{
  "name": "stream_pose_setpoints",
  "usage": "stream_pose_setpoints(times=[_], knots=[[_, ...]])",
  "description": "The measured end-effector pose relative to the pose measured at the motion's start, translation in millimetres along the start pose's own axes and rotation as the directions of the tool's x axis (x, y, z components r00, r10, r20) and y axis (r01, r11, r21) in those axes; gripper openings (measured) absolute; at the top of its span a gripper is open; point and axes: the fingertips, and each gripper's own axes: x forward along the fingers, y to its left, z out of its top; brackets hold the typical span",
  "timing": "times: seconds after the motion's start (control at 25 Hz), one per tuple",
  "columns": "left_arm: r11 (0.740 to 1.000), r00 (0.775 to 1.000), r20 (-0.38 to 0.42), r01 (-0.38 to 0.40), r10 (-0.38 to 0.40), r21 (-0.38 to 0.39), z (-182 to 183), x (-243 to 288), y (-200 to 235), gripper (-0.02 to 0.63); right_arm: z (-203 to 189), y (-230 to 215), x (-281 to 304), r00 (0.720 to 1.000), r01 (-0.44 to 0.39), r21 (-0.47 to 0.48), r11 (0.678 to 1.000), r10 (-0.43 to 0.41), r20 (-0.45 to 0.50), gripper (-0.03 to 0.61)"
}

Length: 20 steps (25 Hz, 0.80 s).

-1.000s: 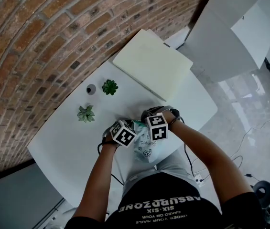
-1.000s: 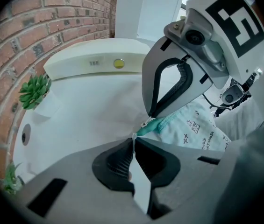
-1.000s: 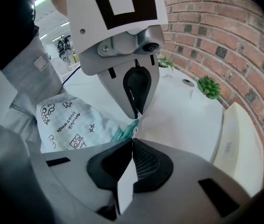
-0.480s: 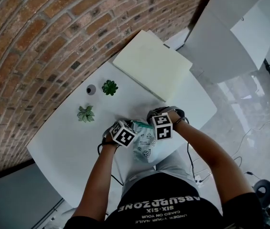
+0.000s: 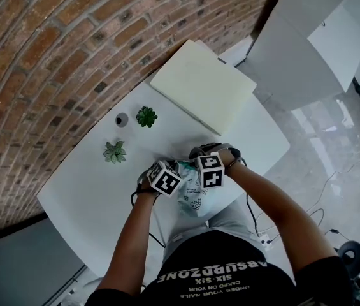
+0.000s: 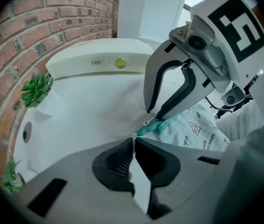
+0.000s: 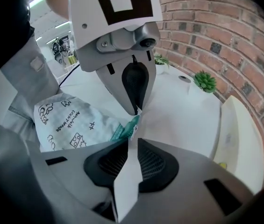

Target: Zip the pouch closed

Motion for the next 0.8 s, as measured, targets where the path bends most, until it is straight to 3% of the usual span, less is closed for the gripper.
stream_pose_setpoints(times=[0.24, 0.8], knots=[[1.000, 1.000, 0.000, 0.007, -0.007, -0.010, -1.8, 1.5, 0.8, 0.021, 6.3, -4.5, 5.5, 0.999, 0.039, -0.006, 0.999, -0.039, -0.017, 0.052], [1.000, 1.000, 0.009, 0.000, 0.000, 0.000, -0.7, -0.1, 1.7, 0.021, 6.9, -2.8, 9.3, 0.998, -0.027, -0.015, 1.000, 0.026, -0.060, 0.009]])
